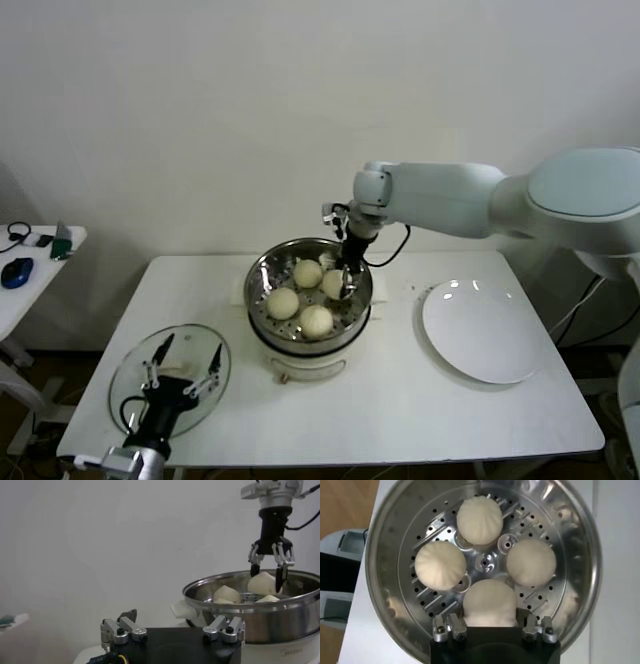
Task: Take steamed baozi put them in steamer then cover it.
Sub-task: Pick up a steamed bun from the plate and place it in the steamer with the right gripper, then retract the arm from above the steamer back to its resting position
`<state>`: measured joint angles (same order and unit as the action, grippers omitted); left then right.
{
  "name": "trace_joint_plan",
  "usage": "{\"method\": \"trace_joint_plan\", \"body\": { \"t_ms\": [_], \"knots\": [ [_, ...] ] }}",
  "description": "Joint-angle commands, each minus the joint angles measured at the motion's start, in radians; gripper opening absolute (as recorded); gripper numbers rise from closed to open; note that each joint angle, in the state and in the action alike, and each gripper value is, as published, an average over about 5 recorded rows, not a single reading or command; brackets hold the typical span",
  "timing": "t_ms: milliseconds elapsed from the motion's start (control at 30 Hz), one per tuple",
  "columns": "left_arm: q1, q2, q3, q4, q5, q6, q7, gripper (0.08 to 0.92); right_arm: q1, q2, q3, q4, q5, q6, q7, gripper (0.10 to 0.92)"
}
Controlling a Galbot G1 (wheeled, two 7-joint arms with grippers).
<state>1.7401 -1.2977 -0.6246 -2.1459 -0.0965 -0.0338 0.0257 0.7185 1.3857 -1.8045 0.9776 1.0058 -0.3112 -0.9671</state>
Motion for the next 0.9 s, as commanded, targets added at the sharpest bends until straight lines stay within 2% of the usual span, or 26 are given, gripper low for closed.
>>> {"method": "trace_joint_plan", "body": {
  "t_ms": [33, 400, 600, 900],
  "knots": [
    [0.006, 0.0, -0.001, -0.001, -0.003, -0.002, -0.001, 0.823, -0.038, 0.019, -0.01, -0.005, -0.023, -0.002, 0.01, 0.682],
    [0.01, -0.002, -0.003, 0.001, -0.001, -0.003, -0.001, 0.823, -0.044, 0.01, 0.007, -0.008, -0.058, -0.008, 0.019, 0.707],
    [0.006, -0.003, -0.005, 0.001, -0.001, -0.001, -0.002, 0.823, -0.018, -0.008, 0.028, 0.006, -0.062, -0.007, 0.005, 0.811],
    [0.006, 0.002, -0.017, 0.003, -0.002, -0.003, -0.005, 0.823, 0.081, -0.134, 0.115, 0.128, -0.084, 0.021, 0.003, 0.823]
  ]
}}
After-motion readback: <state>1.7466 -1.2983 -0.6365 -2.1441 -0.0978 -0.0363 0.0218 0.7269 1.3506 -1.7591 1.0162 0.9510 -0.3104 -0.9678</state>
